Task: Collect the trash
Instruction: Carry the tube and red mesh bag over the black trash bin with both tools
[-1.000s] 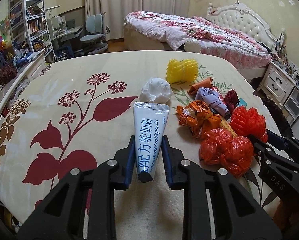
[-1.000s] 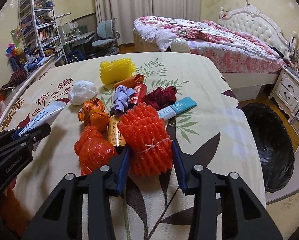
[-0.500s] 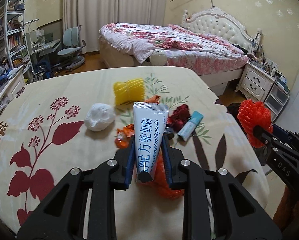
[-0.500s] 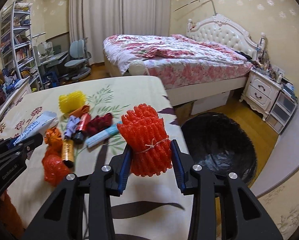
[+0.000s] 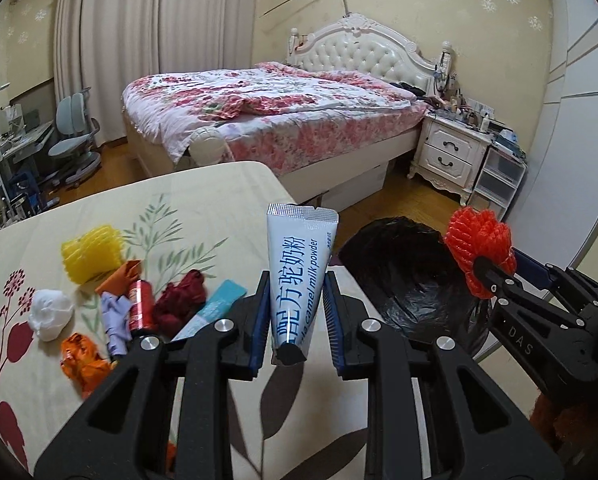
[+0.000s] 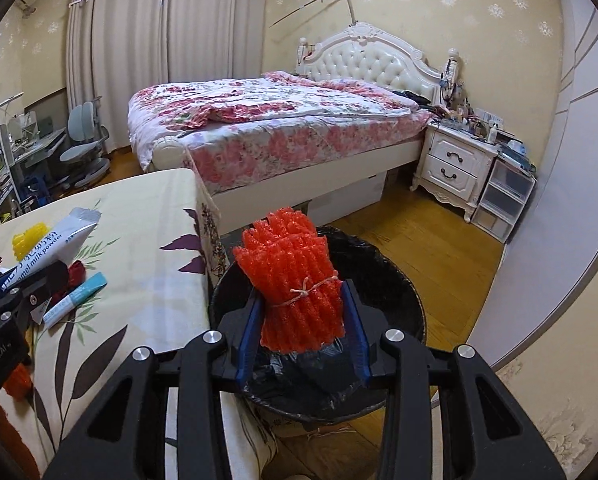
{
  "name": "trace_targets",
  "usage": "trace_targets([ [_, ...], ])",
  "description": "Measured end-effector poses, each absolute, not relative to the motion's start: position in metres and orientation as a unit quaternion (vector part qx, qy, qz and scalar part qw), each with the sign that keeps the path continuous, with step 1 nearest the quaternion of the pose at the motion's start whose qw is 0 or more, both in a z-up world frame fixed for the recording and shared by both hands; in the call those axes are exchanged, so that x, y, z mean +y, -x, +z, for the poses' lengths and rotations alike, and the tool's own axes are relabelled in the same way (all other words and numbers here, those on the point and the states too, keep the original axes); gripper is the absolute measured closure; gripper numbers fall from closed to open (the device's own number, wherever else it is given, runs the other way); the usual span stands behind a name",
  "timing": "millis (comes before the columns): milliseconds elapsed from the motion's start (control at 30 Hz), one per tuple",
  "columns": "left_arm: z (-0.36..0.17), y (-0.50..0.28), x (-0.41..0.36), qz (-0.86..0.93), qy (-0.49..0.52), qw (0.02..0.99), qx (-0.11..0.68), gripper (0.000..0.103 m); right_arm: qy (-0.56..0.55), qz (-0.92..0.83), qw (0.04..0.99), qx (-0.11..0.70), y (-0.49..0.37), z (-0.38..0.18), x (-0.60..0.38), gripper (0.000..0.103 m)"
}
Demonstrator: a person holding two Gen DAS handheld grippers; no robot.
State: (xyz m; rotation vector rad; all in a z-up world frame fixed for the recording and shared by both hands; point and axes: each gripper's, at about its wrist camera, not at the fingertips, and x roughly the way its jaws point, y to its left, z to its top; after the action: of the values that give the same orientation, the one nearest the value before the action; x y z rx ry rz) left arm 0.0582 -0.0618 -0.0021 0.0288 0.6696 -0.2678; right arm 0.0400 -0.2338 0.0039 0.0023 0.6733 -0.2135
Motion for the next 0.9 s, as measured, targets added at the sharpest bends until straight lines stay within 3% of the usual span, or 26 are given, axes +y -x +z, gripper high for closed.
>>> trace_targets([
  [467,-0.027,-0.105,-0.146,-0.16,-0.059,0.922,0.348,0.078,-0.031,-0.161,0.926,0.34,-0.066,-0.021,-0.278,0.064],
  [900,-0.046,-0.129,-0.167,-0.157,-0.082,0.913,0.368,0.075,-0.058,-0.181,0.918,0.347,-0.081,-0.029,-0.293,0.063],
])
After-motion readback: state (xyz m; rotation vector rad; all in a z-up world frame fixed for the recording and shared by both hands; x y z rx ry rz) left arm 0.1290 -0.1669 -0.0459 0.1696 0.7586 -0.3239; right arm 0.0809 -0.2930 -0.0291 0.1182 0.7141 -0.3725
